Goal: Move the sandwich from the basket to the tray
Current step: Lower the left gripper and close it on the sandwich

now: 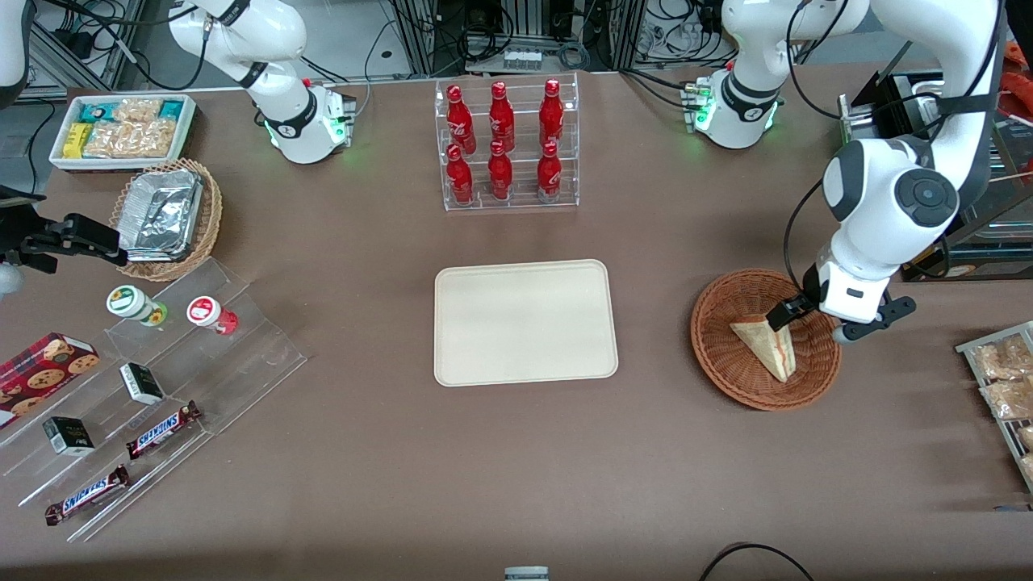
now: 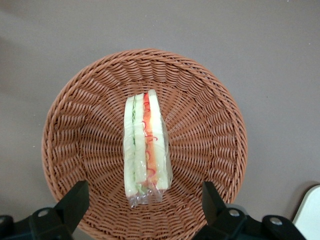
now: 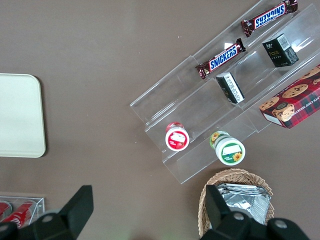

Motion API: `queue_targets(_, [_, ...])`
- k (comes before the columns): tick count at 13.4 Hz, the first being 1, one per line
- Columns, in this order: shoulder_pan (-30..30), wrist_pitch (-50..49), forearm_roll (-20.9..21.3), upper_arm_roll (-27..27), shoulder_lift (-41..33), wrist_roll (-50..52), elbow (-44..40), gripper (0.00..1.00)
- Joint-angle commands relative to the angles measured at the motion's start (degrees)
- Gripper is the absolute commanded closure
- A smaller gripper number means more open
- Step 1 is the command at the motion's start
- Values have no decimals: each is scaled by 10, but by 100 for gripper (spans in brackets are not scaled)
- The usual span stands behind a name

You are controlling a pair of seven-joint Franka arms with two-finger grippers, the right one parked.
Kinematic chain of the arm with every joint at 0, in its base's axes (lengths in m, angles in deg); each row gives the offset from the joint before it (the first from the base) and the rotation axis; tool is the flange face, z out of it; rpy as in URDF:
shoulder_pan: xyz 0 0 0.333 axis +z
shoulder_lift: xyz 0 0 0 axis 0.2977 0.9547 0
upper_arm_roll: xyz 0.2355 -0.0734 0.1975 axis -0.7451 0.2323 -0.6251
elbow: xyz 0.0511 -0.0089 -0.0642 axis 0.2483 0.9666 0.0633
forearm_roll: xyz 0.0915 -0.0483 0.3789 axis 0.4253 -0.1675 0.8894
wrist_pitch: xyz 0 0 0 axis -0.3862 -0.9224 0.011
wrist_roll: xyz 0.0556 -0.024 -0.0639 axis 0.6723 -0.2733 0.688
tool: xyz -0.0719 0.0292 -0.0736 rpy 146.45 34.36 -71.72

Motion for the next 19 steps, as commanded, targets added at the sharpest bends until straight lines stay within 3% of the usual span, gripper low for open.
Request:
queue_targets(1, [-3,39,6,2,27,31,0,0])
queue_targets(6, [-8,83,7,2,70,33,1,0])
queue_targets(17, [-6,81,8,1,74,31,22,0])
queue_targets(18, [-6,81,8,1,75,32,22,9])
queue_targets(19, [-6,81,8,0,76,32,21,28])
